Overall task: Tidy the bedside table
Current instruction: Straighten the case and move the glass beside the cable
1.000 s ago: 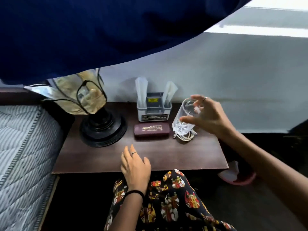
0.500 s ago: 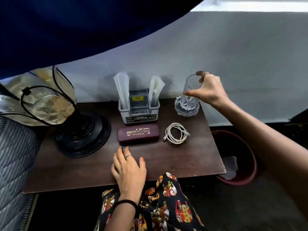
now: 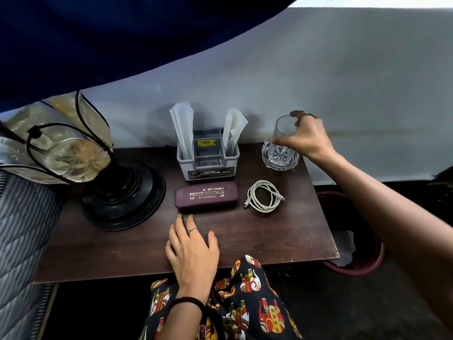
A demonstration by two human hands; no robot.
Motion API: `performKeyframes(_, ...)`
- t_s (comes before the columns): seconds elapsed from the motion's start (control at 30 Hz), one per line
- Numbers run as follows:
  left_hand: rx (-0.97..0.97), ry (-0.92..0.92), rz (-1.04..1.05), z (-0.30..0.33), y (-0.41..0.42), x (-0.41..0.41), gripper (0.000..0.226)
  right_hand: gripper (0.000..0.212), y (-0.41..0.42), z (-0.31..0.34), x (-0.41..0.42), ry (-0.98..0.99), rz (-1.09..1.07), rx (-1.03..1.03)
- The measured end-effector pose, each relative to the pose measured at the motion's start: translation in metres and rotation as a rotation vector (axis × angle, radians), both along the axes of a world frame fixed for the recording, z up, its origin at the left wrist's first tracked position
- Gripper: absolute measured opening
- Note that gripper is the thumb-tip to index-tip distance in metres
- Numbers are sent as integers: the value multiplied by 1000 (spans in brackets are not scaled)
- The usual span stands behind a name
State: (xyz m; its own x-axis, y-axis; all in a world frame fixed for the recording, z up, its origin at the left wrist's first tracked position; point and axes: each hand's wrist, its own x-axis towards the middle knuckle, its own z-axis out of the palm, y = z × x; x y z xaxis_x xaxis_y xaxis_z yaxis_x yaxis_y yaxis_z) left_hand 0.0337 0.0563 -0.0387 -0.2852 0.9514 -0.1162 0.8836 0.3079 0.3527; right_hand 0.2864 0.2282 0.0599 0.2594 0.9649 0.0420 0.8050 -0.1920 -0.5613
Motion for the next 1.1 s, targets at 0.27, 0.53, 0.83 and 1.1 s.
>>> performKeyframes(0.27,63,-97,12,12,-2,-5,62,94,-1,2,-7,-54,46,-84)
performKeyframes(0.53,575,-513,307,57,4,-72,85,54,-65,12,-96,-32,149,434)
performKeyframes(0.83,544,-749,309,80,56,-170,122,56,-121,-42,-260,228,522,14)
performKeyframes(1.1,615,-921,213,75,83,-182,130,74,-113,-85,-313,174,490,-204)
